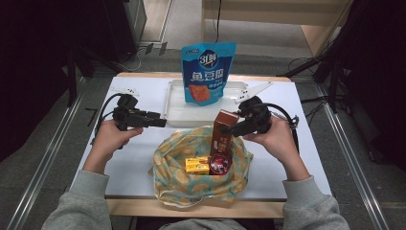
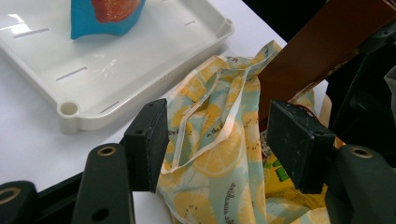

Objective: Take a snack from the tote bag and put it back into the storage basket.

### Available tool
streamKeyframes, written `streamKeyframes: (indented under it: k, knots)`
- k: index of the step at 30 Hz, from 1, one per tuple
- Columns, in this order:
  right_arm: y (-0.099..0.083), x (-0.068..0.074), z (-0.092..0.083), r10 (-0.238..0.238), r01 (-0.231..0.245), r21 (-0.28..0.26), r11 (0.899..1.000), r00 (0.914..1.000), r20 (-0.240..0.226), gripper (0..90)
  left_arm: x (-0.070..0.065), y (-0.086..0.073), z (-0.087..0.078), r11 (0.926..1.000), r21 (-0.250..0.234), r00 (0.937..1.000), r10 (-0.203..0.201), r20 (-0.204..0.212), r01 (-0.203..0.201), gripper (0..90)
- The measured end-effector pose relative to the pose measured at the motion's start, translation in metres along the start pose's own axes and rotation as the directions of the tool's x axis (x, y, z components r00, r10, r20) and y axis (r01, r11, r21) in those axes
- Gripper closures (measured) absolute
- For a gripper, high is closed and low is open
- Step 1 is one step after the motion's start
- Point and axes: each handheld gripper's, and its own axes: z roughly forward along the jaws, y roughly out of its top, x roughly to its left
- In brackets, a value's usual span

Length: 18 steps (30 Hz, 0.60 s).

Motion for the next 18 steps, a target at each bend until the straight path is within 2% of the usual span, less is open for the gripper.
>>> streamKeyframes:
  k: [10,18]
  knots:
    - [0.003,-0.003,-0.012,0.015,-0.015,-0.032,0.999,0.9999,-0.007,43.6,-0.002,0.001,-0.002,0.9999,-0.004,0.9999,0.011,0.012,-0.01,39.3]
    - [0.012,-0.003,-0.02,0.022,-0.022,-0.019,1.0,0.9997,-0.008,43.8,-0.002,0.001,-0.003,0.9999,-0.008,0.9999,0.008,0.009,-0.008,38.9]
